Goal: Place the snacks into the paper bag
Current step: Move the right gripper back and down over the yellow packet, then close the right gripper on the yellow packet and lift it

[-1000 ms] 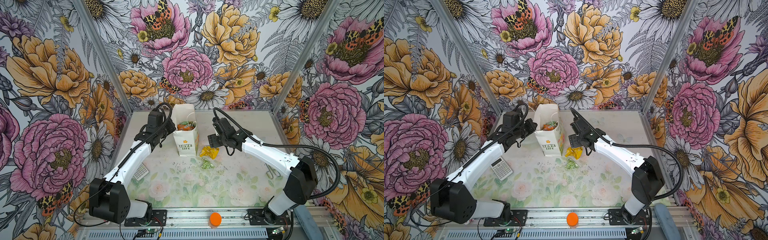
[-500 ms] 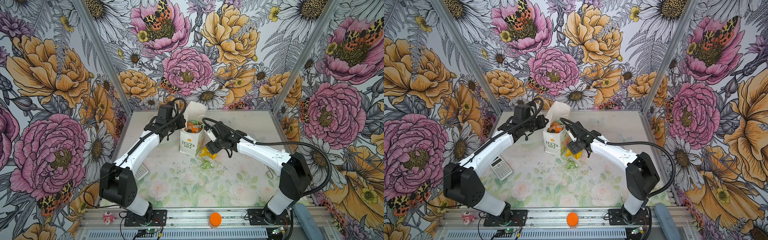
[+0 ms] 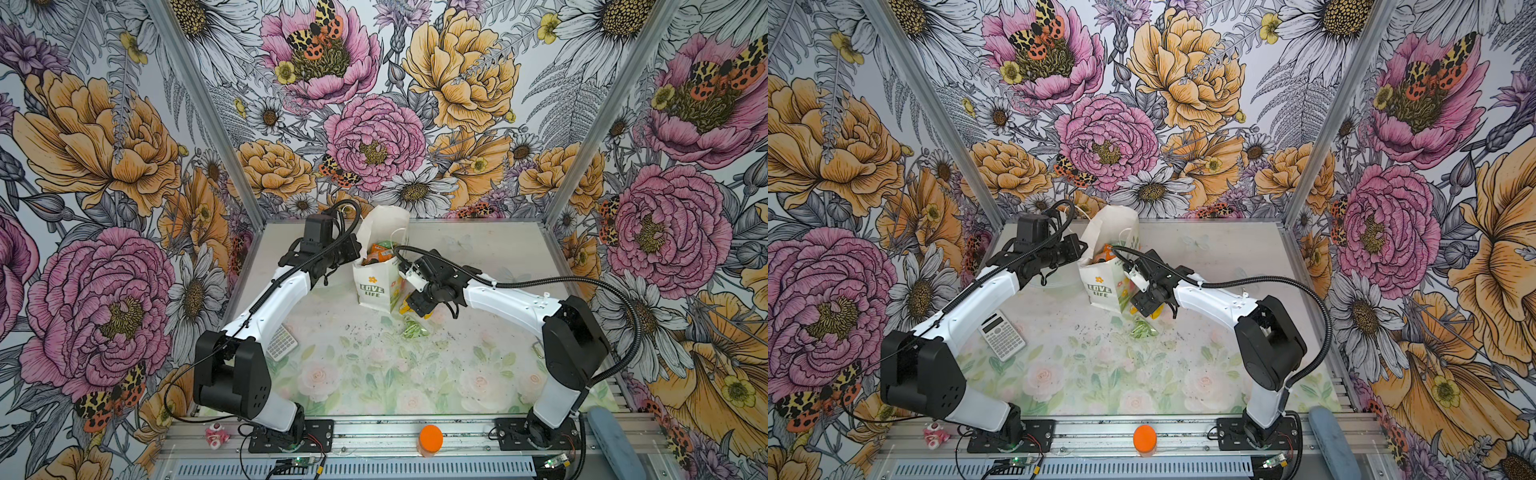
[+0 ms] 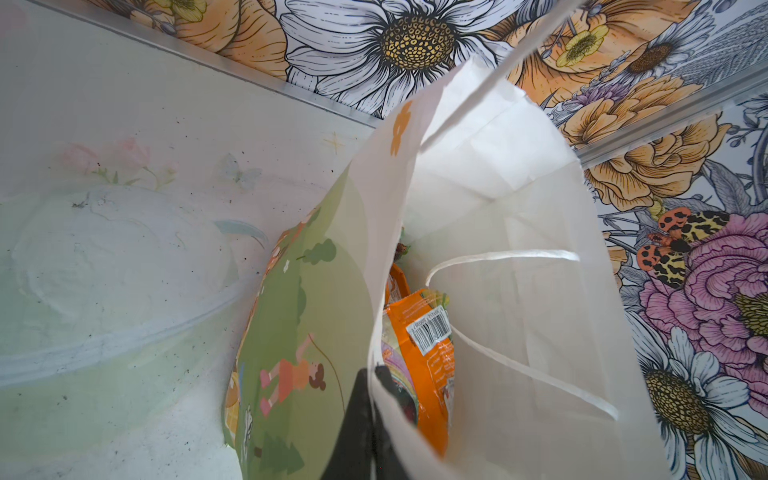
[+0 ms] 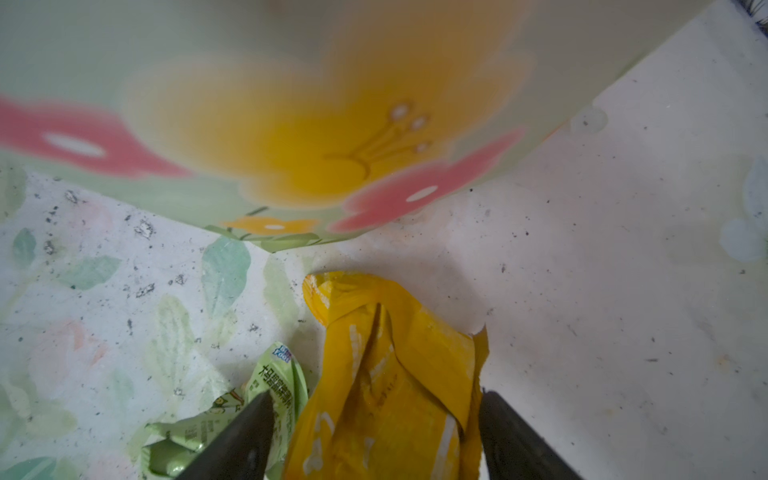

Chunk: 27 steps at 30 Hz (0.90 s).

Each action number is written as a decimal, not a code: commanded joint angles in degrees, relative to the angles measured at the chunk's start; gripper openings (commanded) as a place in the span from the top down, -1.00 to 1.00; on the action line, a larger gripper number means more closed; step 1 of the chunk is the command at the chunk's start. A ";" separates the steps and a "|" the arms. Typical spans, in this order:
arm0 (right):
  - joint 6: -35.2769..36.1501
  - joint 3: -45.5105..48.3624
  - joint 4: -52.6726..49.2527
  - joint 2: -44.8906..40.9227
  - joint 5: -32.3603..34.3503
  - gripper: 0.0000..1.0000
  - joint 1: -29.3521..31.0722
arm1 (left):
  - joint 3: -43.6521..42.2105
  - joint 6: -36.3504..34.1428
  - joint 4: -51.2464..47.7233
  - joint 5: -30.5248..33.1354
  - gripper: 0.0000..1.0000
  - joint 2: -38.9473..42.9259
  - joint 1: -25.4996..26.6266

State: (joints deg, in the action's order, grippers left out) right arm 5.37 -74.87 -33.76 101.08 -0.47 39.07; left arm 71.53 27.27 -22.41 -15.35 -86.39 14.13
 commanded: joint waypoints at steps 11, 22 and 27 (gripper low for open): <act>-0.42 1.57 1.57 4.44 0.73 -0.53 0.13 | -2.31 0.68 -3.92 -2.36 1.00 -0.43 -1.46; -1.45 1.57 3.57 6.98 3.14 -0.46 0.00 | -2.02 0.68 -3.95 -2.58 1.00 -0.40 -1.30; -3.02 2.49 3.88 7.54 4.23 -0.25 -0.31 | -2.16 0.77 -3.96 -2.58 1.00 -0.45 -1.29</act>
State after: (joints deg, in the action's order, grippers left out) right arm 3.75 -73.32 -30.85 107.53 2.28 39.03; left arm 70.78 28.10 -22.04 -17.47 -85.91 12.84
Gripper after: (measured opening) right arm 0.635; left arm 0.049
